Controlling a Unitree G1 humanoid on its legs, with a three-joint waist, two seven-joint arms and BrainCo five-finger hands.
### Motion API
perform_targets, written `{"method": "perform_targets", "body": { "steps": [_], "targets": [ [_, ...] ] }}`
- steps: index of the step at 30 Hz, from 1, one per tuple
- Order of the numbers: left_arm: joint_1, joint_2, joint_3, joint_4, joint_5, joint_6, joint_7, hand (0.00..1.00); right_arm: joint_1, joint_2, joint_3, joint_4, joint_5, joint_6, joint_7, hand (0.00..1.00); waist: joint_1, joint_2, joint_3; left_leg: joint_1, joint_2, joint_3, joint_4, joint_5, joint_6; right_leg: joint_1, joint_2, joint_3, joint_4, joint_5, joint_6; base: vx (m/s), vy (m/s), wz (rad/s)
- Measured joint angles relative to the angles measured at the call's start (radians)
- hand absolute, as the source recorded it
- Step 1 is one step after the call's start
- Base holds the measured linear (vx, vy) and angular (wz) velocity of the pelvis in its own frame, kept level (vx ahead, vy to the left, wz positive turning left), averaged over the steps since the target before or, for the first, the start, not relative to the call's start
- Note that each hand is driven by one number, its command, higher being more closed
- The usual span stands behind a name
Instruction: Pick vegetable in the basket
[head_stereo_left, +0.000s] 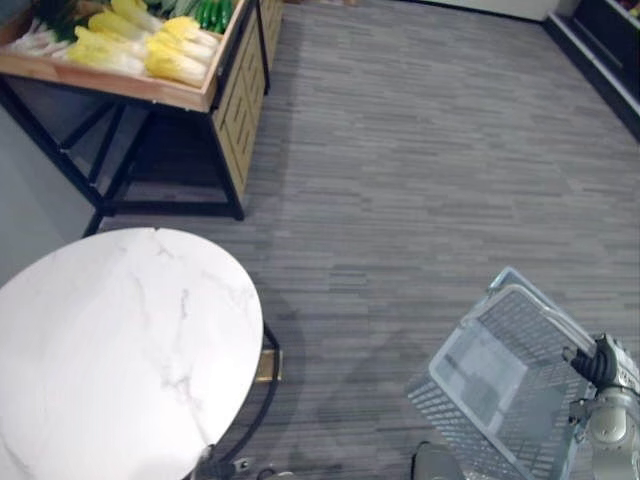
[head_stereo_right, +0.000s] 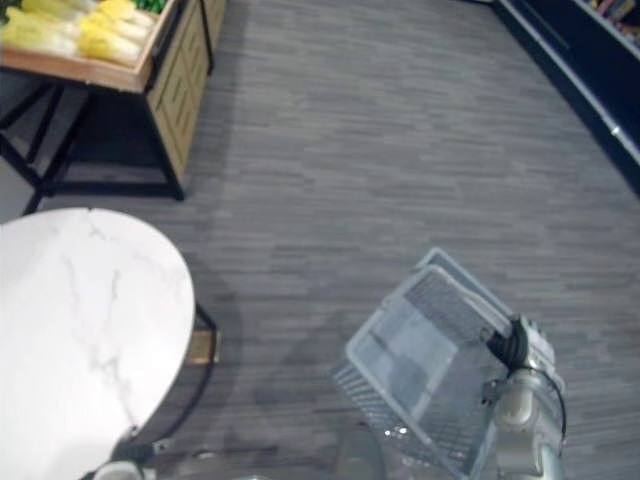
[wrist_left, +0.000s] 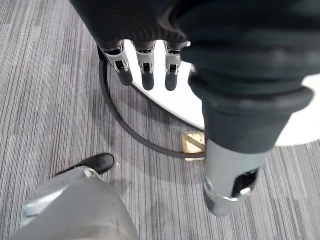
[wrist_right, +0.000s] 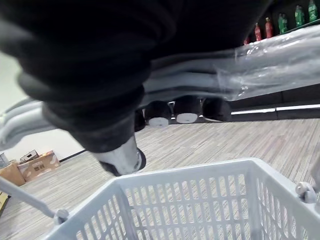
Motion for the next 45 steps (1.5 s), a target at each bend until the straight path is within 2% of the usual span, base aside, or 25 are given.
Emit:
{"method": "perform_targets", "body": {
  "steps": [1, 2, 3, 4, 5, 6, 7, 8, 9, 10, 11, 12, 13, 16, 18, 19, 20, 24, 25, 31, 38, 41, 45],
  "targets": [
    [0.000, 0.002, -0.006, 0.002, 0.000, 0.001, 0.001, 0.00, 0.008, 0.003, 0.001, 0.000, 0.000, 0.001, 0.000, 1.00, -0.004, -0.005, -0.001, 0.005, -0.001, -0.014, 0.004, 0.001, -0.003, 0.015, -0.006, 0.001, 0.019, -0.042, 0.053, 0.01, -0.389, 0.57],
    [0.000, 0.003, -0.010, 0.003, -0.001, 0.001, 0.003, 0.00, 0.022, 0.006, 0.004, -0.001, 0.001, 0.002, 0.000, 1.00, -0.006, -0.014, -0.005, 0.015, 0.000, -0.040, 0.006, 0.008, -0.016, 0.050, -0.017, -0.020, 0.037, -0.131, 0.095, 0.02, -0.361, 0.56],
    [0.001, 0.001, -0.010, 0.003, -0.003, 0.001, 0.005, 0.00, 0.023, 0.004, 0.015, -0.003, 0.001, 0.002, 0.000, 1.00, -0.003, -0.019, -0.009, 0.019, 0.008, -0.057, 0.009, 0.020, -0.035, 0.072, -0.024, -0.074, 0.049, -0.209, 0.089, 0.01, -0.421, 0.47],
    [0.002, -0.002, -0.008, 0.003, -0.003, 0.001, 0.005, 0.00, 0.019, 0.004, 0.023, -0.006, 0.000, 0.002, 0.000, 1.00, -0.001, -0.018, -0.009, 0.020, 0.017, -0.064, 0.012, 0.026, -0.046, 0.081, -0.023, -0.097, 0.056, -0.244, 0.087, -0.04, -0.410, 0.24],
    [0.008, -0.009, 0.008, 0.005, -0.003, 0.001, 0.006, 0.00, 0.013, 0.003, 0.042, -0.007, 0.000, 0.002, 0.000, 1.00, 0.005, -0.013, -0.009, 0.019, 0.040, -0.067, 0.024, 0.046, -0.053, 0.090, -0.004, -0.115, 0.066, -0.296, 0.065, -0.08, -0.417, 0.15],
    [0.013, -0.018, 0.028, 0.004, -0.003, 0.003, 0.013, 0.00, 0.013, 0.004, 0.063, -0.007, 0.002, -0.002, -0.001, 1.00, 0.015, -0.006, -0.008, -0.005, 0.060, -0.091, 0.053, 0.090, -0.043, 0.102, 0.018, -0.138, 0.068, -0.325, 0.033, -0.10, -0.355, 0.19],
    [0.014, -0.021, 0.030, 0.005, -0.003, 0.003, 0.018, 0.00, 0.016, 0.005, 0.072, -0.007, 0.004, -0.004, -0.001, 1.00, 0.016, -0.005, -0.009, -0.028, 0.072, -0.101, 0.076, 0.122, -0.025, 0.107, 0.028, -0.155, 0.065, -0.333, 0.019, -0.10, -0.294, 0.31],
    [0.011, -0.025, 0.029, 0.004, -0.004, 0.004, 0.025, 0.00, 0.022, 0.009, 0.076, -0.007, 0.004, -0.011, -0.003, 1.00, 0.017, -0.007, -0.008, -0.068, 0.080, -0.110, 0.114, 0.176, 0.041, 0.120, 0.035, -0.185, 0.046, -0.343, 0.001, -0.11, -0.286, 0.49],
    [0.010, -0.032, 0.029, 0.004, -0.005, 0.006, 0.029, 0.00, 0.035, 0.012, 0.077, -0.009, 0.004, -0.015, -0.004, 1.00, 0.020, -0.013, -0.007, -0.110, 0.085, -0.097, 0.140, 0.259, 0.143, 0.148, 0.042, -0.220, 0.000, -0.353, -0.020, -0.13, -0.336, 0.61],
    [0.014, -0.049, 0.026, 0.005, -0.024, 0.014, 0.030, 0.00, 0.048, 0.011, 0.076, -0.010, 0.004, -0.016, -0.007, 1.00, 0.020, -0.021, -0.002, -0.118, 0.076, -0.085, 0.148, 0.273, 0.141, 0.177, 0.045, -0.239, -0.033, -0.347, -0.034, -0.12, -0.347, 0.51],
    [0.021, -0.058, 0.028, 0.004, -0.039, 0.014, 0.033, 0.00, 0.056, 0.010, 0.075, -0.010, 0.003, -0.015, -0.007, 1.00, 0.022, -0.017, -0.005, -0.115, 0.055, -0.086, 0.161, 0.248, 0.110, 0.189, 0.045, -0.242, -0.047, -0.343, -0.041, -0.09, -0.254, 0.26],
    [0.037, -0.069, 0.026, 0.000, -0.042, 0.015, 0.035, 0.00, 0.070, 0.008, 0.076, -0.008, 0.003, -0.011, -0.008, 1.00, 0.023, -0.002, -0.011, -0.105, 0.007, -0.084, 0.168, 0.208, 0.075, 0.206, 0.047, -0.249, -0.079, -0.326, -0.051, -0.06, -0.154, 0.06],
    [0.049, -0.074, 0.025, -0.003, -0.042, 0.015, 0.037, 0.00, 0.075, 0.010, 0.076, -0.001, 0.004, -0.010, -0.008, 1.00, 0.021, 0.013, -0.015, -0.092, -0.033, -0.050, 0.154, 0.158, 0.055, 0.208, 0.053, -0.252, -0.109, -0.305, -0.056, -0.04, -0.084, 0.04],
    [0.053, -0.079, 0.019, -0.007, -0.062, 0.014, 0.037, 0.00, 0.094, 0.033, 0.063, 0.007, 0.022, -0.002, -0.008, 1.00, 0.020, 0.035, -0.017, -0.061, -0.087, -0.019, 0.042, 0.132, 0.049, 0.205, 0.068, -0.264, -0.166, -0.259, -0.059, 0.00, -0.014, 0.10],
    [0.051, -0.098, 0.018, -0.012, -0.071, 0.014, 0.037, 0.00, 0.096, 0.039, 0.051, 0.058, 0.026, 0.001, -0.012, 1.00, 0.022, 0.055, -0.025, -0.010, -0.118, -0.049, -0.098, 0.134, 0.050, 0.207, 0.076, -0.270, -0.199, -0.229, -0.048, 0.03, 0.067, 0.12],
    [0.050, -0.102, 0.018, -0.013, -0.072, 0.013, 0.037, 0.00, 0.096, 0.041, 0.048, 0.075, 0.030, 0.001, -0.017, 1.00, 0.022, 0.061, -0.028, -0.002, -0.127, -0.052, -0.117, 0.134, 0.050, 0.210, 0.071, -0.273, -0.206, -0.224, -0.041, 0.03, 0.163, 0.16],
    [0.049, -0.107, 0.018, -0.021, -0.072, 0.012, 0.037, 0.00, 0.103, 0.049, 0.043, 0.100, 0.043, 0.004, -0.027, 1.00, 0.021, 0.063, -0.029, 0.006, -0.149, -0.058, -0.137, 0.134, 0.050, 0.222, 0.051, -0.280, -0.224, -0.211, -0.026, 0.01, 0.166, 0.16],
    [0.049, -0.098, 0.018, -0.032, -0.072, 0.012, 0.037, 0.00, 0.117, 0.087, 0.030, 0.116, 0.062, 0.004, -0.037, 1.00, 0.021, 0.056, -0.028, 0.010, -0.184, -0.058, -0.160, 0.135, 0.051, 0.245, 0.023, -0.285, -0.293, -0.168, -0.008, -0.04, 0.149, 0.09],
    [0.070, -0.077, 0.006, -0.028, -0.060, 0.013, 0.030, 0.00, 0.122, 0.124, 0.031, 0.193, 0.101, 0.011, -0.046, 1.00, 0.021, 0.044, -0.068, 0.079, -0.209, -0.032, -0.293, 0.190, 0.061, 0.278, 0.029, -0.265, -0.395, -0.103, 0.001, -0.04, 0.053, -0.02],
    [0.071, -0.077, 0.006, -0.028, -0.060, 0.013, 0.025, 0.00, 0.122, 0.124, 0.031, 0.197, 0.102, 0.011, -0.046, 1.00, 0.021, 0.044, -0.068, 0.079, -0.209, -0.032, -0.293, 0.190, 0.061, 0.278, 0.029, -0.265, -0.396, -0.103, 0.001, 0.00, 0.000, 0.00],
    [0.092, -0.077, -0.019, -0.030, -0.069, -0.011, -0.036, 0.00, 0.122, 0.123, 0.040, 0.294, 0.156, 0.001, -0.047, 1.00, 0.024, 0.037, -0.068, 0.099, -0.208, -0.035, -0.300, 0.191, 0.060, 0.304, 0.031, -0.272, -0.408, -0.103, 0.001, 0.00, 0.000, 0.01],
    [0.104, -0.074, -0.025, -0.032, -0.078, -0.029, -0.057, 0.00, 0.118, 0.114, 0.066, 0.346, 0.172, -0.009, -0.068, 1.00, 0.025, 0.029, -0.071, 0.110, -0.208, -0.035, -0.321, 0.200, 0.058, 0.310, 0.033, -0.275, -0.415, -0.103, 0.001, 0.00, 0.000, 0.00],
    [0.104, -0.065, -0.046, -0.032, -0.058, -0.028, -0.046, 0.00, 0.104, 0.111, 0.089, 0.386, 0.178, -0.011, -0.070, 1.00, 0.024, 0.012, -0.069, 0.110, -0.208, -0.033, -0.323, 0.199, 0.057, 0.312, 0.035, -0.274, -0.419, -0.103, 0.000, 0.00, 0.000, 0.00]
  ]
}}
